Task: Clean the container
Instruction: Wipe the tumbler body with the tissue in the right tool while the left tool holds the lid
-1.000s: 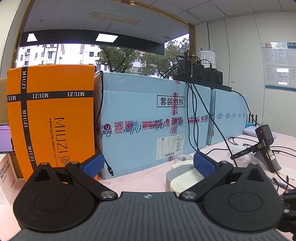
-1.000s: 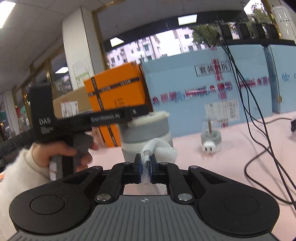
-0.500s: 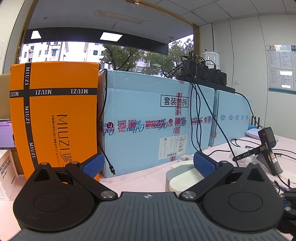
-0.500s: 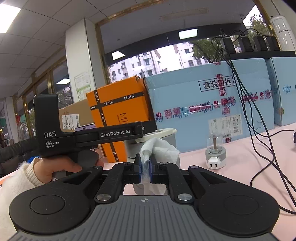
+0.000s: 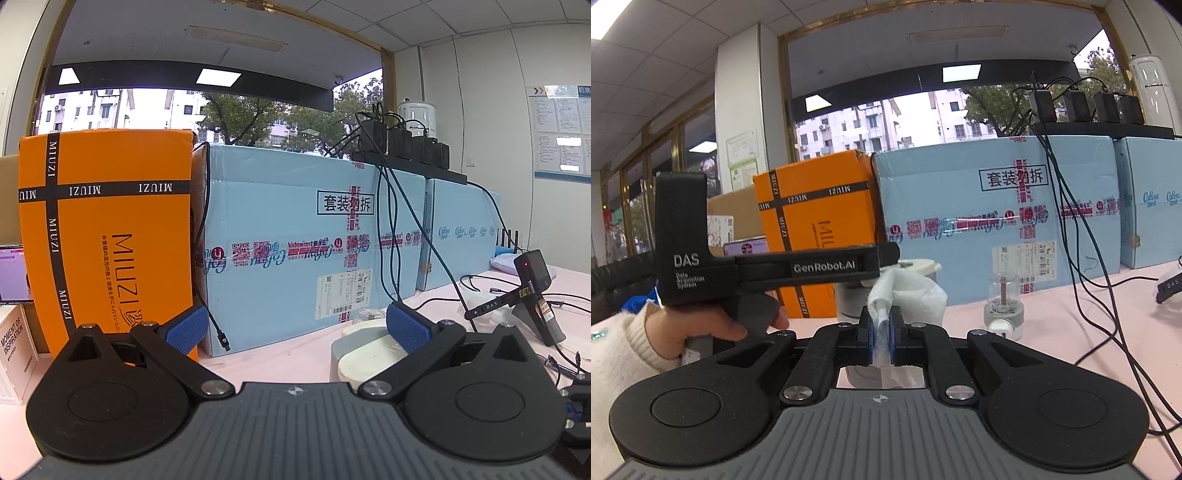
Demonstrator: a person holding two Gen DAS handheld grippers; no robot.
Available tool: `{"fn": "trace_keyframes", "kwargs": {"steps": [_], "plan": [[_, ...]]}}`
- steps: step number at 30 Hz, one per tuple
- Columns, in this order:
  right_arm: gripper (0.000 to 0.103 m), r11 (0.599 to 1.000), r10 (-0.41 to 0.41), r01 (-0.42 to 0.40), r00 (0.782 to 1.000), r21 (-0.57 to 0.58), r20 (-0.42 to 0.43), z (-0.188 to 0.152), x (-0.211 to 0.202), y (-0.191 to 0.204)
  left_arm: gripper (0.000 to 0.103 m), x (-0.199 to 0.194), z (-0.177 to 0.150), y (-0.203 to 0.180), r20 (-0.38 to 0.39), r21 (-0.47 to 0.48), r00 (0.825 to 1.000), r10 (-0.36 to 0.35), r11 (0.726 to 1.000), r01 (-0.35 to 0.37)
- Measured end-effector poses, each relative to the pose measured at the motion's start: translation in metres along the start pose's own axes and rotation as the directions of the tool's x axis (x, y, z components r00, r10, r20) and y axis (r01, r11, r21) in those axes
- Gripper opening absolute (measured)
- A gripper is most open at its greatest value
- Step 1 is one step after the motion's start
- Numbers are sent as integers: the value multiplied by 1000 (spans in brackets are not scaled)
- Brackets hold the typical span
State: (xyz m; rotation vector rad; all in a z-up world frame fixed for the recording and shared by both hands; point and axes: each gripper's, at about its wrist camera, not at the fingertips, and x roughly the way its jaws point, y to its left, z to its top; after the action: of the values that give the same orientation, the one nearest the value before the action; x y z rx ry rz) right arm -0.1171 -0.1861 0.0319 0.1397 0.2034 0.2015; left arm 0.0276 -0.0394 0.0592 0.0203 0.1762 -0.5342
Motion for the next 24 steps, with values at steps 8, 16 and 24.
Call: {"fn": "trace_keyframes", "kwargs": {"steps": [8,16,24], "plan": [[8,1000,-14,15,995,14,-99,-21,6,-7,103,0,-1,0,1,2,1000,-1,1000,1],[8,1000,-15,20,980,23,-198,-37,19,-12,103,0,-1,-1,2,0,1000,-2,1000,2],[8,1000,7,-7,999,8,-33,0,-6,-4,103,0,0,-1,3,4,1000,-5,1000,5]]}}
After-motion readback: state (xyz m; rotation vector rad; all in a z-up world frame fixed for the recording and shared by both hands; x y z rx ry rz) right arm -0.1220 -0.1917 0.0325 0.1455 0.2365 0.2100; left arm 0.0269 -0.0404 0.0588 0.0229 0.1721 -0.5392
